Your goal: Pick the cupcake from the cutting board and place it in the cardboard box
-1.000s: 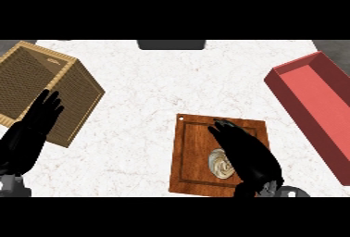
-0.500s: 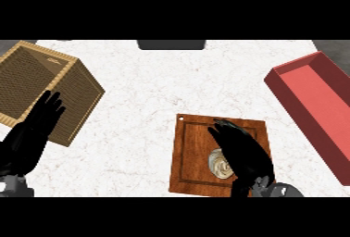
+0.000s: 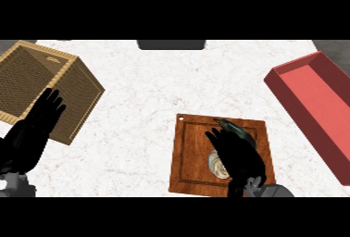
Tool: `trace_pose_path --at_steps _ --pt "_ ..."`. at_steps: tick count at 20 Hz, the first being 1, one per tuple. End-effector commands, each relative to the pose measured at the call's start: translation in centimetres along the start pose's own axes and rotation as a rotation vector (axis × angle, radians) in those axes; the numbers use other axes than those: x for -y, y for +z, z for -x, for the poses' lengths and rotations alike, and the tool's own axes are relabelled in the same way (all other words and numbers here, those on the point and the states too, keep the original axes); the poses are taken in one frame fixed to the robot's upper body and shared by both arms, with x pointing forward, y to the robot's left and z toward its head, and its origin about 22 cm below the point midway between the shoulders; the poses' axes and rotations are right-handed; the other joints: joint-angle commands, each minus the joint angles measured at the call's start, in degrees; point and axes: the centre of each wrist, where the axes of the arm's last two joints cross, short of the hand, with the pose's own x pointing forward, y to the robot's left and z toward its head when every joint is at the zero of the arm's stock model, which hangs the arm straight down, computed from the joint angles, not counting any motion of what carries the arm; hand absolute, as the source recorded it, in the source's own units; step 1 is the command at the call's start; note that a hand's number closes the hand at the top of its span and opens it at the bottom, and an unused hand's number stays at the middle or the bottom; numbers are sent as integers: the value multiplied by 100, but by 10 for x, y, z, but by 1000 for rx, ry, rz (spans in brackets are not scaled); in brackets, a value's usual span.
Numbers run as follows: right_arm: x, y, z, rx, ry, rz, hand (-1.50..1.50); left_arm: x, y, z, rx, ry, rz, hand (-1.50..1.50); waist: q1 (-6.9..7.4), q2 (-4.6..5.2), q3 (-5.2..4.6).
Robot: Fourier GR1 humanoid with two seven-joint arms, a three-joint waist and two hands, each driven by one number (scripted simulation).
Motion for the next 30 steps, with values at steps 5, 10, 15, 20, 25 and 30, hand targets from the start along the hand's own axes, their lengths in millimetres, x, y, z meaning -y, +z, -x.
trace_pose_path --at_steps 5,10,15,20,25,30 --pt "-21 -33 -5 -10 0 2 -150 -12 4 3 -8 -6 0 0 18 5 -1" --pt "-13 -18 15 -9 3 -7 -150 -10 4 0 11 -5 -19 0 0 1 -2" --pt "-16 -28 9 91 29 70 150 7 0 21 7 6 8 0 0 5 -2" --pt "-21 -29 -9 92 34 82 150 -21 0 5 -9 6 4 0 11 2 -2" --pt "-21 -49 3 38 -10 110 150 1 2 1 0 10 24 0 17 6 -1" --pt "40 -73 67 -262 -200 176 150 -7 -8 -6 5 0 19 0 70 47 1"
